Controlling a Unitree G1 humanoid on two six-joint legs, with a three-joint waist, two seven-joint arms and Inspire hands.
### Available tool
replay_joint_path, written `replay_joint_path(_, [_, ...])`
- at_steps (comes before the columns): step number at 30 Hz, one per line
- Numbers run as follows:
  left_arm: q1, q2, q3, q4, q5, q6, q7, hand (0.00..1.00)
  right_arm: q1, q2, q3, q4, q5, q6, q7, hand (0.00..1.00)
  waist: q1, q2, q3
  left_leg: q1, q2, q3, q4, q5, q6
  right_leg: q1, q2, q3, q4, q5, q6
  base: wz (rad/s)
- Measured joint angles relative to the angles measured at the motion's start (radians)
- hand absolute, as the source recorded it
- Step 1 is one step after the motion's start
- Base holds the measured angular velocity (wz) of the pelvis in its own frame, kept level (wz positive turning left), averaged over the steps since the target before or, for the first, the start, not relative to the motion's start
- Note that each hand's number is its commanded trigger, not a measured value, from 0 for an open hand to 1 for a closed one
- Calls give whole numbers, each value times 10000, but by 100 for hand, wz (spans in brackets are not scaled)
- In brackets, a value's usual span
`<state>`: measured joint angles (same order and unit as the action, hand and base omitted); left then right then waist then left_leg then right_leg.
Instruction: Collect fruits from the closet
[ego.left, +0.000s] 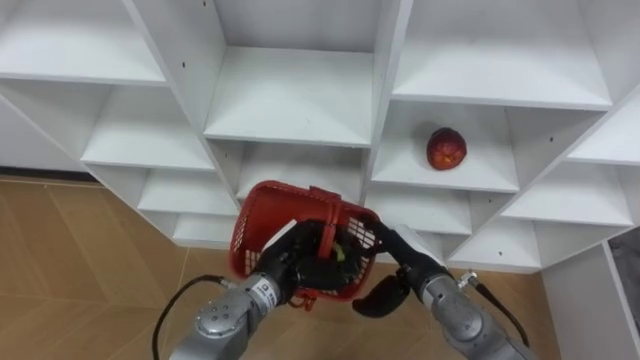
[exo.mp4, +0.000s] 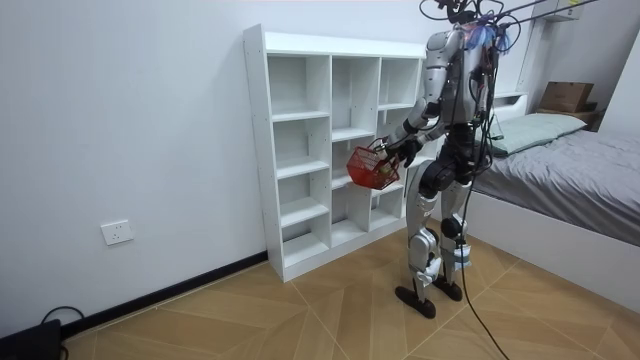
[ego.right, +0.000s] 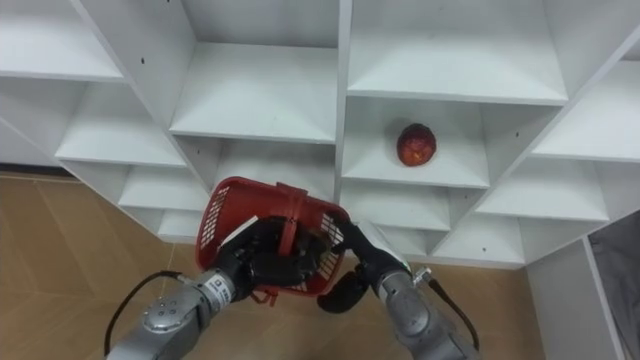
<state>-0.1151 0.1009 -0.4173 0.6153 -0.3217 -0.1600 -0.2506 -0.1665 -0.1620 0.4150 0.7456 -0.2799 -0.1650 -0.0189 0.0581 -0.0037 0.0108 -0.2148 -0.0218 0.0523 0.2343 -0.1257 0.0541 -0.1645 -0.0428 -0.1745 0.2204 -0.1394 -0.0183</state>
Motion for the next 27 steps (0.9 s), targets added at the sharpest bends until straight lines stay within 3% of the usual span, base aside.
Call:
replay_joint_path(14, [328,139,6,-85,14,4,30,100,31,-41,-14,5,-29,8,123,0,-16,3,2,206,0,-11,-114,-4,-8,258,3,-87,-151,3,1,0])
replay_joint_path(27, [814,649,453,-99,97,13,408,100,402,-55,-51,-766,-347,48,691,0,-8,-15,28,633,-7,102,-513,-14,-25,515,7,-20,-332,-25,25,-3])
